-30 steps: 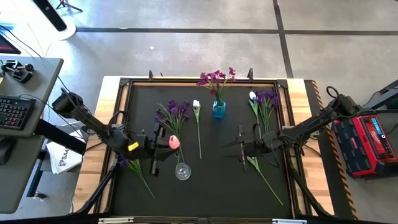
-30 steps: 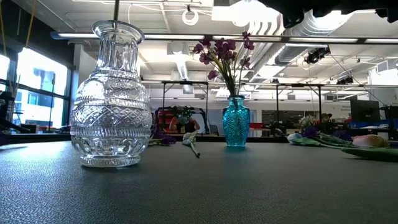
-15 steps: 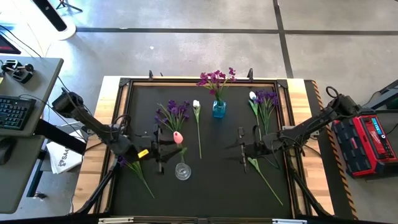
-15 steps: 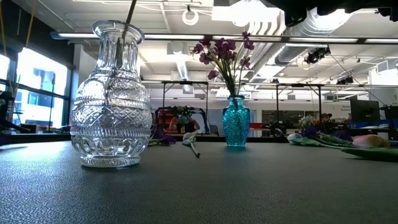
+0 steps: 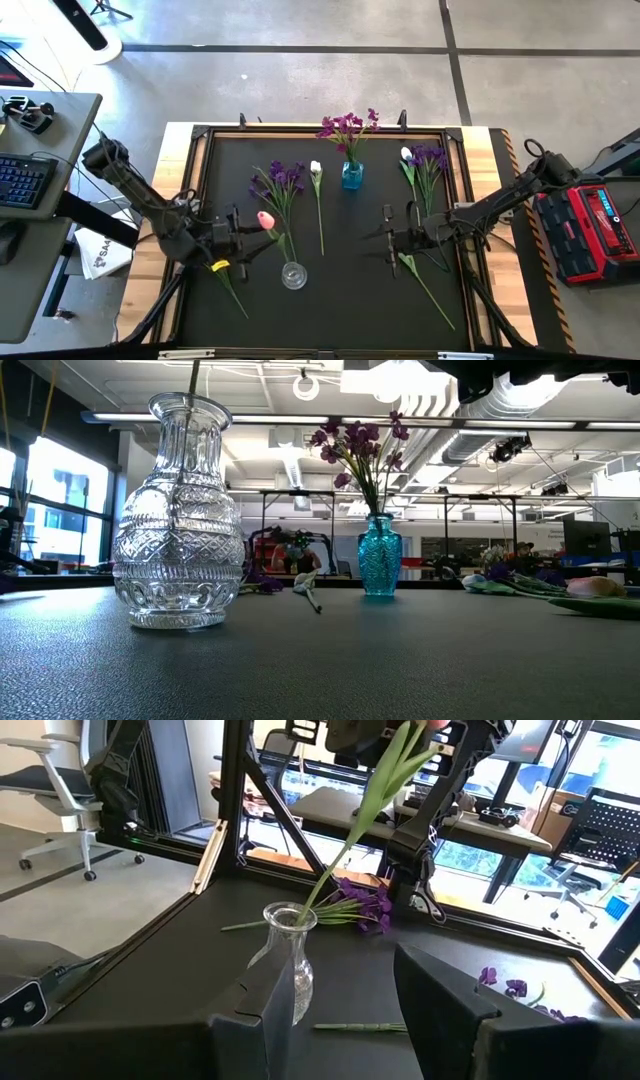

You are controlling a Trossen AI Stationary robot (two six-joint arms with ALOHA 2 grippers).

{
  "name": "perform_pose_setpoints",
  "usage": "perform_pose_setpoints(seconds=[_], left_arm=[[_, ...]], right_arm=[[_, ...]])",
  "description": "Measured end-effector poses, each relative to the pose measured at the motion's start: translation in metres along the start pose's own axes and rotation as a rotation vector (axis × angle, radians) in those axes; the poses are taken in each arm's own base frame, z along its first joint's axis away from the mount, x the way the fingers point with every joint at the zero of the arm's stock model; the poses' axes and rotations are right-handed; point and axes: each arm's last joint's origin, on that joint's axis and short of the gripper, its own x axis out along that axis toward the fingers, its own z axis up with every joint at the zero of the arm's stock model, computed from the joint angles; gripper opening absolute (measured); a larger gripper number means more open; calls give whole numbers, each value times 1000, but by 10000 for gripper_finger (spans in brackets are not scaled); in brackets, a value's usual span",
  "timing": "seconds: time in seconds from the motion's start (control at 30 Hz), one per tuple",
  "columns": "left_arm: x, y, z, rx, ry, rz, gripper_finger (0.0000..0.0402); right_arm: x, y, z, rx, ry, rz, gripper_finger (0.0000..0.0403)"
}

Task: Sort flowers into vase by color
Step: Put the left pink flower into the transparent vase

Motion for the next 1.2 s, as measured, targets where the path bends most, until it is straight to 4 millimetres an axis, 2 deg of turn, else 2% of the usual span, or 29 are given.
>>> perform_pose_setpoints(seconds=[0.27,0.43,0.63,0.8,0.9,1.07,1.2], left_arm=[[1,0,-5,-33,33,-22,159],[-1,-3,-4,-45,32,-106,184],[-3,-3,-7,-53,63,-113,221],[-5,2,-7,-61,86,-109,233],[-7,4,-1,-20,113,-111,234],[-8,8,20,-8,229,-113,234],[-7,13,24,-17,338,-92,234]], right_arm=[[0,0,0,0,0,0,144],[0,0,1,3,-7,-2,144],[0,0,2,7,-22,-4,144],[0,-1,3,10,-32,-6,144],[0,-1,4,13,-44,-8,144],[0,-2,5,16,-43,-49,144],[0,-3,5,17,-41,-63,144]])
